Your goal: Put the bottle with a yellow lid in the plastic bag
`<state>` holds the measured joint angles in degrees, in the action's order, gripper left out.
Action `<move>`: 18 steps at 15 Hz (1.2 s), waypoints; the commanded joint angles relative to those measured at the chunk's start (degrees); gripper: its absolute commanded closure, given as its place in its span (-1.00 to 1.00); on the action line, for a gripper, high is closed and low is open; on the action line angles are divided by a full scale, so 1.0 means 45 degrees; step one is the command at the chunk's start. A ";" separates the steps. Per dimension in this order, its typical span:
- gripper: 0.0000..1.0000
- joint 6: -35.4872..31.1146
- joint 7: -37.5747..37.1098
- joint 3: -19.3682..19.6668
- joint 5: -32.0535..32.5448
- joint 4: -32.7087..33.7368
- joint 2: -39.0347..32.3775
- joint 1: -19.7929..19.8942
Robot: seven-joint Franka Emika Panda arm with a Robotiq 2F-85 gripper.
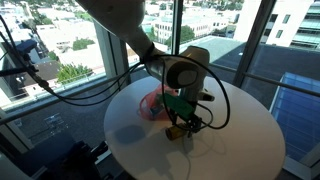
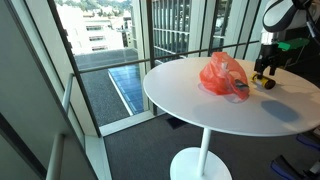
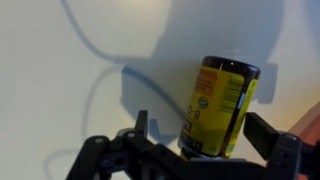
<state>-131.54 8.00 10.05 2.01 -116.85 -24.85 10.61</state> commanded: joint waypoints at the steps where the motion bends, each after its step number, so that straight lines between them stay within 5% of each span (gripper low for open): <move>1: -0.45 -0.0172 -0.0309 -0.0029 0.0484 0.0016 -0.0308 -0.0056; 7: 0.43 -0.0070 -0.0322 -0.0072 0.0642 -0.0062 -0.0245 -0.0220; 18: 0.43 0.1443 -0.0203 -0.0777 0.1002 -0.0143 0.1554 -0.1284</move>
<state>-127.42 7.74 7.93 5.44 -116.90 -20.93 5.28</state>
